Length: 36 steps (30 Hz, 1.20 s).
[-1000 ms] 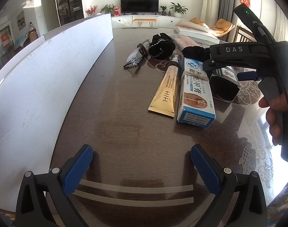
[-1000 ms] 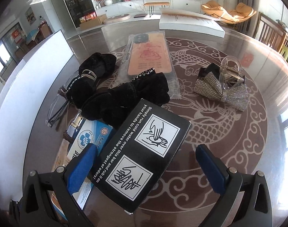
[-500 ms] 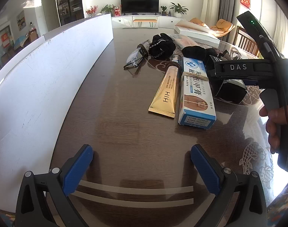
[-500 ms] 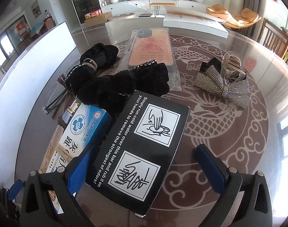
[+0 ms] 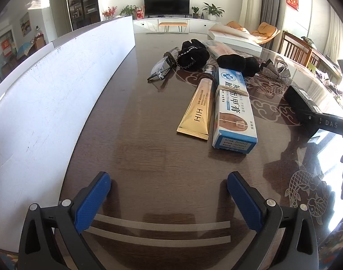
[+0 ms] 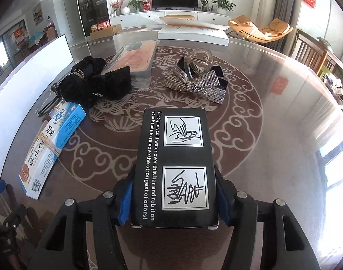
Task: Organize objects
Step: 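Close the right tool around the black soap-bar box, then lift the black soap-bar box off the table with the right tool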
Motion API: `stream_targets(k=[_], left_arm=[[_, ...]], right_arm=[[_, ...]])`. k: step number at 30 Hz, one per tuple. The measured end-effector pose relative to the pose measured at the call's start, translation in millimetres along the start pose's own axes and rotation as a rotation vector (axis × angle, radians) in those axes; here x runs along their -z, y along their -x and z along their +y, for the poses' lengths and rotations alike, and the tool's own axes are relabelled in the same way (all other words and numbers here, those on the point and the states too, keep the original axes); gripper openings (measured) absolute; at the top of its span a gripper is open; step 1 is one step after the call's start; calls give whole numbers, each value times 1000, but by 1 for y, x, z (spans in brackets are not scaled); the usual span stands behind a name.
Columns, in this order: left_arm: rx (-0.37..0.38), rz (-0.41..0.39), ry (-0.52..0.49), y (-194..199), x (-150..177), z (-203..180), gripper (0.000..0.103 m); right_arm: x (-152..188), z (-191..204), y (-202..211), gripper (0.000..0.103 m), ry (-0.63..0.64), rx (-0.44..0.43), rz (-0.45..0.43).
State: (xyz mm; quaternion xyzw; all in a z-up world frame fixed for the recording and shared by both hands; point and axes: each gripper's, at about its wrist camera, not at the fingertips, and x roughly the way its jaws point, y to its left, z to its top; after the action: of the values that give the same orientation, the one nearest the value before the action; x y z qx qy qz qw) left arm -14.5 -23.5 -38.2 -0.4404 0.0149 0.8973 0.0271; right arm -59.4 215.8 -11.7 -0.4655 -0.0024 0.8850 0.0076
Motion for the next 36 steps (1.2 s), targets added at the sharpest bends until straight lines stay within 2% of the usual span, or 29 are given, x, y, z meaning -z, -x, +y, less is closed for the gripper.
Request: stream_targets(k=[4, 6, 8, 9, 12, 25, 36], left_arm=[[0, 0, 0, 0, 0, 0, 103], [-1, -1, 1, 0, 0, 0, 103], [-1, -2, 1, 0, 0, 0, 103], [-2, -3, 2, -1, 0, 1, 103], [-3, -4, 3, 1, 1, 1, 103], [-3, -4, 3, 1, 1, 1, 103], [-3, -4, 2, 1, 1, 1, 103]], right_arm=[[14, -26, 7, 60, -24, 24, -19], [20, -33, 10, 64, -24, 25, -35], [24, -36, 10, 83, -11, 37, -45], [26, -36, 10, 85, -10, 37, -43], [26, -34, 10, 88, 6, 24, -50], [29, -20, 10, 100, 62, 72, -47], [28, -32, 4, 103, -1, 8, -10]])
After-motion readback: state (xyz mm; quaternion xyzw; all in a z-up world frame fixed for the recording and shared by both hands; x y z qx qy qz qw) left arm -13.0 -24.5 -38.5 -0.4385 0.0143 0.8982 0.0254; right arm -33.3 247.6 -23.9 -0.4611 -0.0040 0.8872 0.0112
